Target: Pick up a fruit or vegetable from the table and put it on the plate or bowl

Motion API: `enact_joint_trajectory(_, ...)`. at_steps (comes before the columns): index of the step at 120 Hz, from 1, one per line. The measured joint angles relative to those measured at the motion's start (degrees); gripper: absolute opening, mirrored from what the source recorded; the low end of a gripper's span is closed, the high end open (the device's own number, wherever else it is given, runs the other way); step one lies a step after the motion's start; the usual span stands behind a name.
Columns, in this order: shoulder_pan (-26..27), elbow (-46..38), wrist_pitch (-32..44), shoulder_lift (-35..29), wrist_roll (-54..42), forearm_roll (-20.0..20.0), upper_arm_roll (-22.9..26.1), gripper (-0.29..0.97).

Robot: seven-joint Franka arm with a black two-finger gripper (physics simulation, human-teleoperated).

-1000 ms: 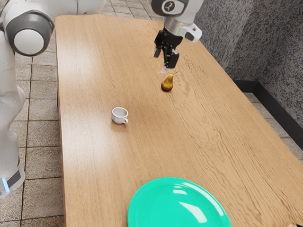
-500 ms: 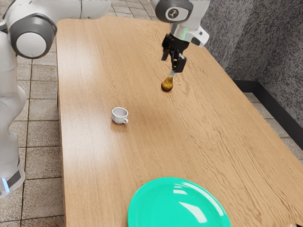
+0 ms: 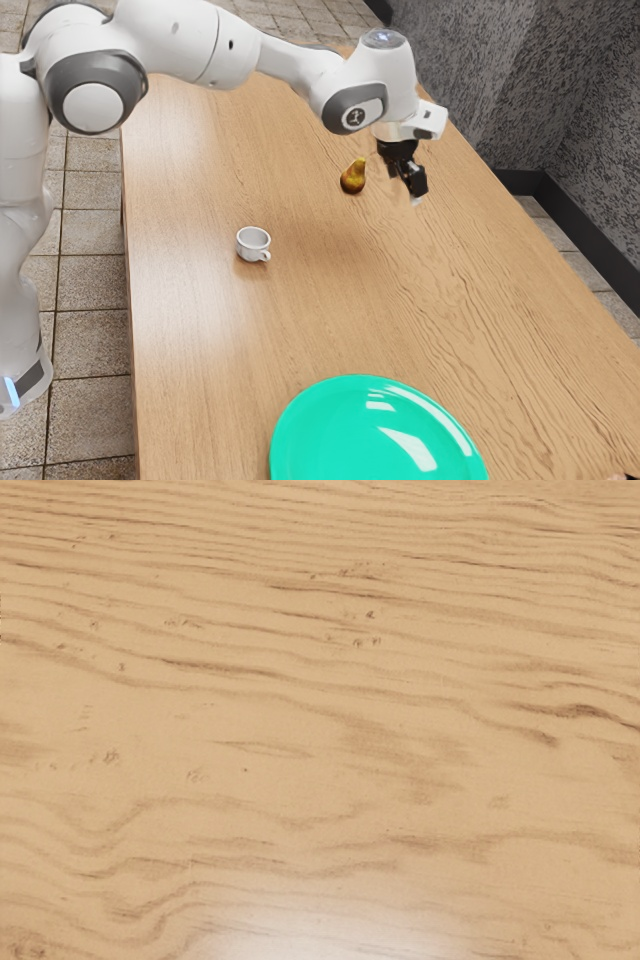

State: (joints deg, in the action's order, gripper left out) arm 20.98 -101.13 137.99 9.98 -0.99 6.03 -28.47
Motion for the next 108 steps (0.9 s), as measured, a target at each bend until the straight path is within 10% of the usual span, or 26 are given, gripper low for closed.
enact_joint_trajectory(41,1.9,-17.3,29.5,-7.3,-2.4,1.2,-1.1,0.68)
enact_joint_trajectory(108,5.0,-16.1,27.2,-8.8,-11.0,-1.9,-3.4,0.68)
